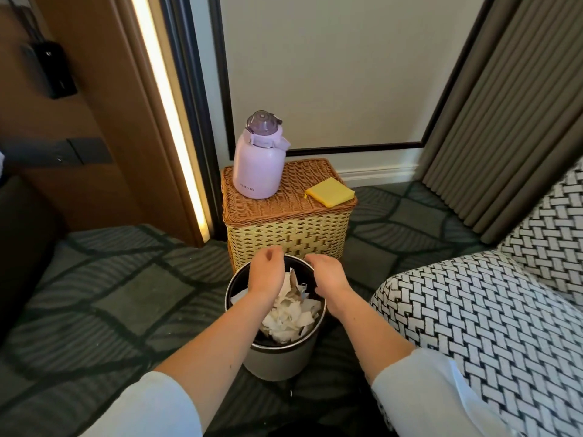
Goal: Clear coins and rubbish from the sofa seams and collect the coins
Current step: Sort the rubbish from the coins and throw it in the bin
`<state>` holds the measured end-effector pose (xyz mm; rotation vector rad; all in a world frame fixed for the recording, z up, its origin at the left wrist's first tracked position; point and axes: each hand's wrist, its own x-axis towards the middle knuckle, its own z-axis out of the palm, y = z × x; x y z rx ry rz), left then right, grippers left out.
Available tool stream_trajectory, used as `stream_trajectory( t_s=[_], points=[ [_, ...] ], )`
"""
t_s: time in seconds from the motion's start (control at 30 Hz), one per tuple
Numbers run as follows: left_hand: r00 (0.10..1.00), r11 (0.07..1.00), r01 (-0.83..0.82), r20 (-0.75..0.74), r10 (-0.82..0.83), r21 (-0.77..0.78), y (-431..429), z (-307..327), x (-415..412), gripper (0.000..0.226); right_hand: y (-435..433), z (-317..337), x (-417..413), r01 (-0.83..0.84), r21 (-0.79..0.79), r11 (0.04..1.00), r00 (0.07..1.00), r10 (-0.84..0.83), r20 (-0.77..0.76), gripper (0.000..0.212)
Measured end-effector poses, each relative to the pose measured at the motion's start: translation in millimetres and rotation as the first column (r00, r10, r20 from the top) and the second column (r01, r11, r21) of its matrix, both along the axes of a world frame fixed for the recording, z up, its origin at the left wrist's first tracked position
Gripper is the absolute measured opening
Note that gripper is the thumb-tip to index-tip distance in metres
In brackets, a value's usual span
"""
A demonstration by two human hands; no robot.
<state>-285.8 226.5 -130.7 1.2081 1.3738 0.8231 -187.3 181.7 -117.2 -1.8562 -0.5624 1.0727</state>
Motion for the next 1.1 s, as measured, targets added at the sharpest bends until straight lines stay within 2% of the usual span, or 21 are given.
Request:
stream_trajectory(
  t_s=[0.07,0.17,0.3,0.4,0.53,0.73,0.9,1.1],
  points=[
    [0.998,0.998,-0.011,0.064,0.007,0.066,-5,17,11,0.013,-11,12,6,0.028,0.110,0.994,0.993,-0.041,0.112,0.032],
    [0.990,0.987,0.013,0.139,-0.035,0.159,-16,45,31,0.017,-33,33,21,0.048,0.267,0.962,0.943,-0.132,0.305,0.030],
    [0.966,0.959,0.114,0.198,-0.168,0.258,-37,79,63,0.018,-71,67,48,0.141,0.383,0.913,0.870,-0.299,0.392,0.029],
    [0.932,0.933,0.209,0.230,-0.281,0.295,-61,103,99,0.021,-111,93,77,0.195,0.415,0.889,0.827,-0.376,0.417,0.028],
    [0.876,0.883,0.327,0.243,-0.417,0.337,-112,132,158,0.023,-180,123,118,0.309,0.441,0.843,0.715,-0.511,0.477,0.024],
    [0.696,0.738,0.568,0.266,-0.667,0.364,-213,161,227,0.015,-294,151,163,0.456,0.387,0.801,0.636,-0.598,0.488,0.027],
    [0.520,0.575,0.717,0.246,-0.818,0.393,-295,171,265,0.014,-386,156,182,0.608,0.402,0.685,0.487,-0.722,0.492,0.027],
    [0.353,0.389,0.832,0.165,-0.921,0.396,-383,164,294,0.018,-483,147,194,0.709,0.419,0.567,0.359,-0.802,0.477,0.025]
  ],
)
